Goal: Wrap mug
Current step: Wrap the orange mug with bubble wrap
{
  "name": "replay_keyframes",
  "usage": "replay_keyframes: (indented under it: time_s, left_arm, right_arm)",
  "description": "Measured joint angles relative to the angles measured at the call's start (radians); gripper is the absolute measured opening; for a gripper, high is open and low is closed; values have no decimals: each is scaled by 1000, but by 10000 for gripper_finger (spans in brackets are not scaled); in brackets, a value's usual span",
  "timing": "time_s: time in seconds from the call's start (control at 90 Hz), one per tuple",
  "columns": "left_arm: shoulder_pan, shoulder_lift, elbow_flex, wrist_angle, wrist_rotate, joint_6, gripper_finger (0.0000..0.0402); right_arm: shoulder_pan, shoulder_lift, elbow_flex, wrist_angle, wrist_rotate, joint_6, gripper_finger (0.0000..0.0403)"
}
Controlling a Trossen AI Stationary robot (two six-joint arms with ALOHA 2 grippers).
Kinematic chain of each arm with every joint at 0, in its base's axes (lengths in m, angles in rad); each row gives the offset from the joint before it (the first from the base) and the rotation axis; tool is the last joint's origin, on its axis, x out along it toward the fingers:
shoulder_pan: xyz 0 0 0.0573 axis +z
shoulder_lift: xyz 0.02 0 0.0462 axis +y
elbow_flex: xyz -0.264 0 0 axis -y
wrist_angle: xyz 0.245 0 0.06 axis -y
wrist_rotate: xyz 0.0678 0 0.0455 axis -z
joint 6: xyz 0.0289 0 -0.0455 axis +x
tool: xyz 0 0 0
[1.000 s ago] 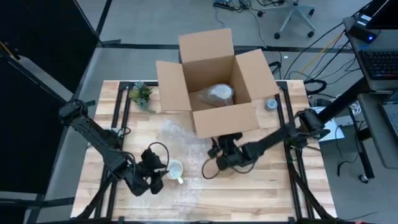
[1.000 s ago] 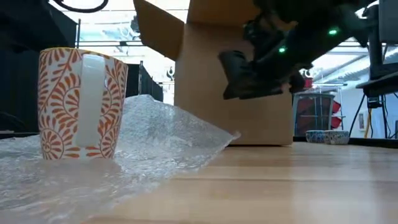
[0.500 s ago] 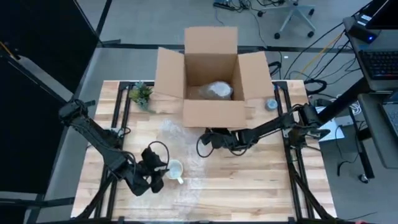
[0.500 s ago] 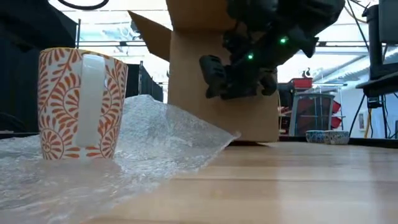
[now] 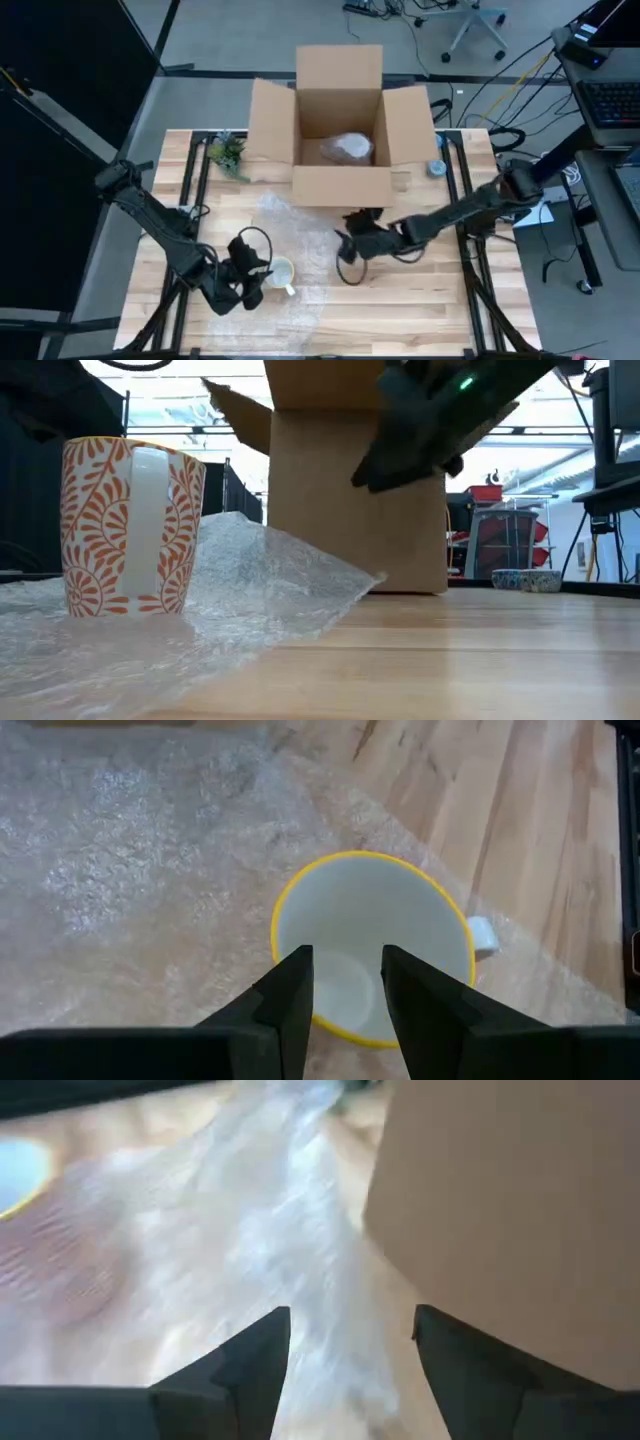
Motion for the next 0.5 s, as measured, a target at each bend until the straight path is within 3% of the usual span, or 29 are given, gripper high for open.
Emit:
replay_keyframes:
  time_s: [0.122,0.233,0.5]
  left_arm:
    - [0,0,0,0,0,30,109]
    - [0,0,0,13,0,69,109]
    - [1,-8,0,124,62,203,109]
  right_arm:
    - [120,-24,0,10,-63,65,201]
    - [197,-3,0,57,-55,106,201]
    - [288,165,0,235,-46,148,201]
